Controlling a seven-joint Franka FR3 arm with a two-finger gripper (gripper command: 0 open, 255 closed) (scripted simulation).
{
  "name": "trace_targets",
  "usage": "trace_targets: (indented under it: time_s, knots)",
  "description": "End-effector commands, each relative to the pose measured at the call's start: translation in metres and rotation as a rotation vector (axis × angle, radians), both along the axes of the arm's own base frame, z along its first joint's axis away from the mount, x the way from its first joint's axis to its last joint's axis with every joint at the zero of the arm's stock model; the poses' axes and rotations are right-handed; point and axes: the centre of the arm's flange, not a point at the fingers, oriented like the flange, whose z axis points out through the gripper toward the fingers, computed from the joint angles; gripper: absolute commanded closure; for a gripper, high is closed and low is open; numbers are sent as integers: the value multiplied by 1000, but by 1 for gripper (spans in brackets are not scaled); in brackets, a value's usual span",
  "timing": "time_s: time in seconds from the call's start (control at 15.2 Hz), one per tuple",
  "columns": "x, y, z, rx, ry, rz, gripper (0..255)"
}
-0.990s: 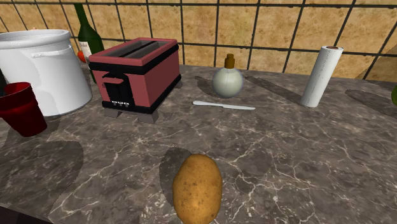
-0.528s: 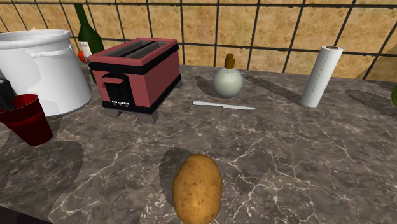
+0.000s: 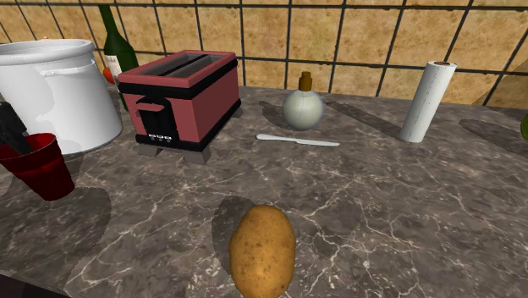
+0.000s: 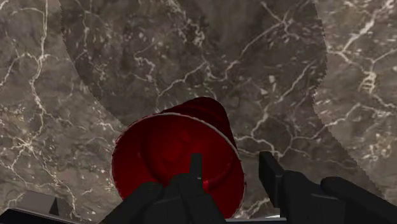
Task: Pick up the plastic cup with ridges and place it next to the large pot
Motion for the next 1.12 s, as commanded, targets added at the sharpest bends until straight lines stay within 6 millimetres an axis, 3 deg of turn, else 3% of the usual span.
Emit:
trace_targets:
  time_s: [0.0,0.26,0.53,1.06]
  knots:
    - [0,0,0,0,0,0,0]
    - [0,0,0,0,0,0,0]
    - [-2,11,49,0,0,0,0]
    - [-2,11,49,0,0,0,0]
